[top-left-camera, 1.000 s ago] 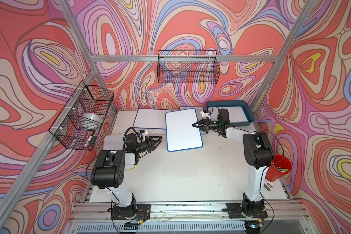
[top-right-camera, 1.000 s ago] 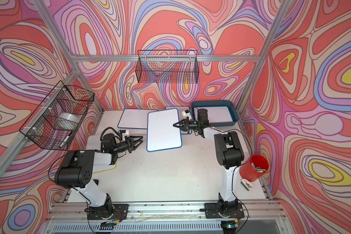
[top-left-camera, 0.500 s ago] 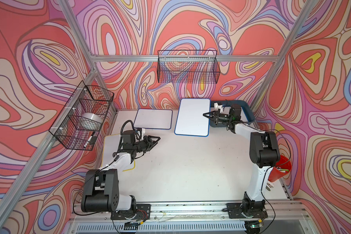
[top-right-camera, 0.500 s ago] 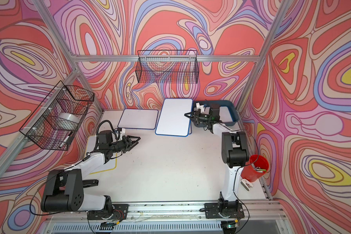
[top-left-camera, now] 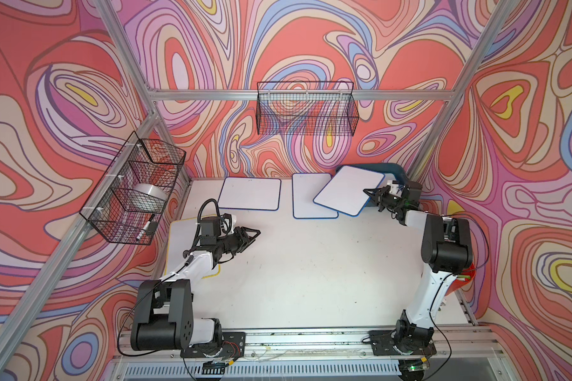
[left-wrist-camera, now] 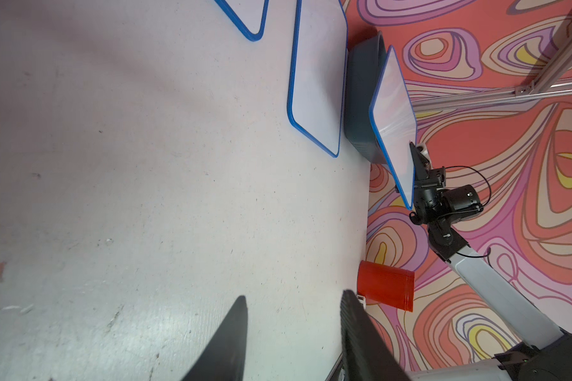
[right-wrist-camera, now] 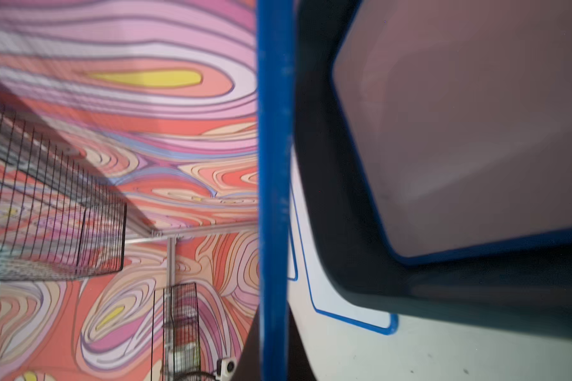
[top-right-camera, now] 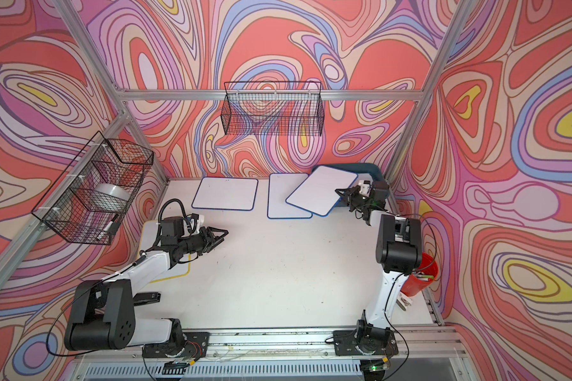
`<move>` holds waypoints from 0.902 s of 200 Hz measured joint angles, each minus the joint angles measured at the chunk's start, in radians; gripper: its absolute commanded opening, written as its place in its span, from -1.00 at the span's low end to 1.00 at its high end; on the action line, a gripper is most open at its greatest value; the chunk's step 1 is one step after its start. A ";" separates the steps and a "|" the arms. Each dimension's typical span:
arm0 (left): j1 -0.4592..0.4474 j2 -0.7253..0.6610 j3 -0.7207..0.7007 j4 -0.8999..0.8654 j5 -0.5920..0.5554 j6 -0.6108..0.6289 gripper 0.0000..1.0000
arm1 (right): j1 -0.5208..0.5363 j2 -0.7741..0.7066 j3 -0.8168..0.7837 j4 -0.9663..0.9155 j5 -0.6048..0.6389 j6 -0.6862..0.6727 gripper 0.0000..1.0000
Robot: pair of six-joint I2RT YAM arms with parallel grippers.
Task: Put the whiteboard into the storage box
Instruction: Place the whiteboard in the storage box.
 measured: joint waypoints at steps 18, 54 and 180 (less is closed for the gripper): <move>0.000 0.000 0.000 0.001 0.000 0.000 -0.16 | -0.029 -0.006 -0.051 0.072 0.041 0.054 -1.00; 0.000 -0.002 -0.012 0.001 -0.011 0.000 -0.15 | -0.047 -0.012 -0.094 0.176 0.122 0.135 -1.00; 0.000 -0.014 -0.099 0.192 -0.084 -0.158 -0.16 | -0.088 -0.095 -0.288 0.314 0.323 0.232 -1.00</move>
